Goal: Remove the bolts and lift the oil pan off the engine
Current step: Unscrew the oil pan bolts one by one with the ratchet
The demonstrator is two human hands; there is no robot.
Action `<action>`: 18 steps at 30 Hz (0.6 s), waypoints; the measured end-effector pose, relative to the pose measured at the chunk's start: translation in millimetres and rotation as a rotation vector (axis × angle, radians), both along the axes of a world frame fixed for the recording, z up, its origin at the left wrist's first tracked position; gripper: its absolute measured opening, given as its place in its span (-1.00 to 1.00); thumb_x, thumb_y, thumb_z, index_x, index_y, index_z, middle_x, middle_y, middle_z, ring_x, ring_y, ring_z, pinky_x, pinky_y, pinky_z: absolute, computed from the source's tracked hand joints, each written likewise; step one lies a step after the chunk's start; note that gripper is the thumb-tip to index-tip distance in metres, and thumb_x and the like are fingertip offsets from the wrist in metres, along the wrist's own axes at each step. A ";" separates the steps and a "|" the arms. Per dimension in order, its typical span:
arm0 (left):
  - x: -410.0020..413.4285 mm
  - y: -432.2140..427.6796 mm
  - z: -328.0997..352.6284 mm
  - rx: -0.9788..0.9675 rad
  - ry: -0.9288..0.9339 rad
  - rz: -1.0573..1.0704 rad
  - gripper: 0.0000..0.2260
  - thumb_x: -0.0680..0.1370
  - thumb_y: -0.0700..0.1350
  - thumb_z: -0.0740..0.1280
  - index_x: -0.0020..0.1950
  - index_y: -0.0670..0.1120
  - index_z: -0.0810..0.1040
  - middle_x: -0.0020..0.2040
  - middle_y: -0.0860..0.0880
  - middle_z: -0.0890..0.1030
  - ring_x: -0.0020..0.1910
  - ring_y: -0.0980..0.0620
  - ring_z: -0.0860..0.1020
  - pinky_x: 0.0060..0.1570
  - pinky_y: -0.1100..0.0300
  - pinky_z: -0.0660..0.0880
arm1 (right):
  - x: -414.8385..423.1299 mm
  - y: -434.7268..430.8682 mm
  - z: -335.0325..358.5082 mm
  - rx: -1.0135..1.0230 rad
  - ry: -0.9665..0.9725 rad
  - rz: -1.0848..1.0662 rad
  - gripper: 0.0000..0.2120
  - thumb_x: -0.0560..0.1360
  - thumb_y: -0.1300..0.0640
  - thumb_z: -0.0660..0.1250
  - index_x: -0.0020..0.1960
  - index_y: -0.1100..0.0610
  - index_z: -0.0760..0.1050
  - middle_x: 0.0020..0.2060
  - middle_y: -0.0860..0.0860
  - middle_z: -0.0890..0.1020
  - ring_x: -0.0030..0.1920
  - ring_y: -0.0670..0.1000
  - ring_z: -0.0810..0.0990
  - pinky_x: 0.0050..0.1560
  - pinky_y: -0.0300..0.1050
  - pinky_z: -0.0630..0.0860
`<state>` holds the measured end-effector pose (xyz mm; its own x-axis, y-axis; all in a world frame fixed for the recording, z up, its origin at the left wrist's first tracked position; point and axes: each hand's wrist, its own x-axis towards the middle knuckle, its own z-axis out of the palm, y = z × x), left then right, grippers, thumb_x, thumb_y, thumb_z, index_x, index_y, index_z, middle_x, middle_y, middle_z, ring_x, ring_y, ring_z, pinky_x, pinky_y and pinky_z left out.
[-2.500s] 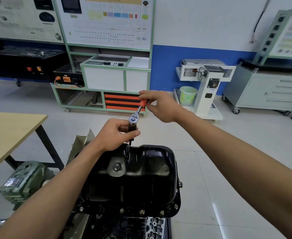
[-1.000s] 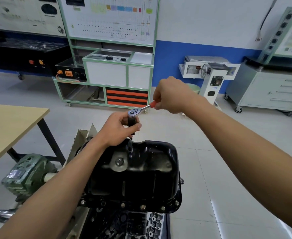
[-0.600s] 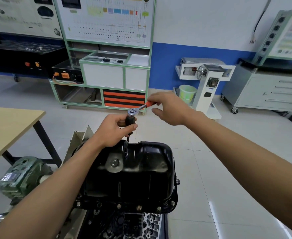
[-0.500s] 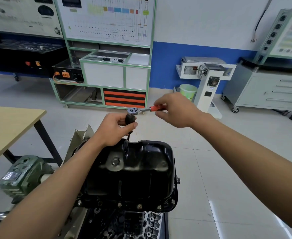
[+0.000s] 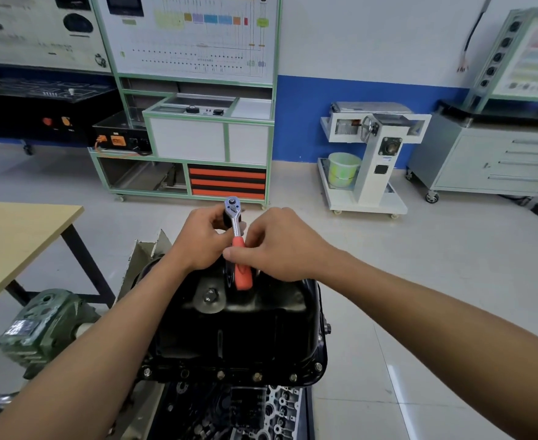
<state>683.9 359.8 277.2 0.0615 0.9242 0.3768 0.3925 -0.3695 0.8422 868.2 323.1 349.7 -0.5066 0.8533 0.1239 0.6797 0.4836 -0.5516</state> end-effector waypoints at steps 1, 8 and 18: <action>-0.1 -0.4 0.3 0.015 0.000 -0.004 -0.74 0.54 -0.31 0.45 0.16 -0.02 0.62 -0.15 -0.07 0.70 -0.21 0.09 0.63 -0.13 0.30 0.56 | 1.8 2.2 2.0 -0.004 -0.009 0.009 -0.64 0.40 -0.17 0.49 -0.40 0.06 0.61 -0.57 -0.06 0.50 -0.50 -0.11 0.40 -0.38 -0.15 0.38; -1.8 1.2 -4.7 0.002 0.031 -0.035 -0.89 0.56 -0.29 0.42 -0.06 -0.08 0.61 -0.21 -0.12 0.70 -0.27 0.01 0.66 -0.30 0.06 0.65 | 36.1 25.8 35.2 -0.100 -0.176 0.021 -0.84 0.39 -0.07 0.56 -0.20 0.02 0.74 -0.41 -0.10 0.66 -0.45 -0.17 0.48 -0.37 -0.29 0.39; -1.5 1.0 -1.7 -0.057 0.025 -0.036 -0.89 0.57 -0.27 0.41 -0.16 -0.19 0.58 -0.25 -0.15 0.67 -0.31 0.05 0.61 -0.31 0.09 0.65 | 15.4 43.1 51.7 0.258 -0.482 -0.043 -0.87 0.50 0.19 0.44 0.04 0.09 0.68 -0.09 0.03 0.69 -0.09 0.07 0.63 -0.15 -0.07 0.58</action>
<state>682.4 360.8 275.5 0.1042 0.9412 0.3213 0.4014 -0.3354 0.8523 883.7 366.2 401.4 -0.5227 0.8472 0.0945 0.8484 0.5279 -0.0399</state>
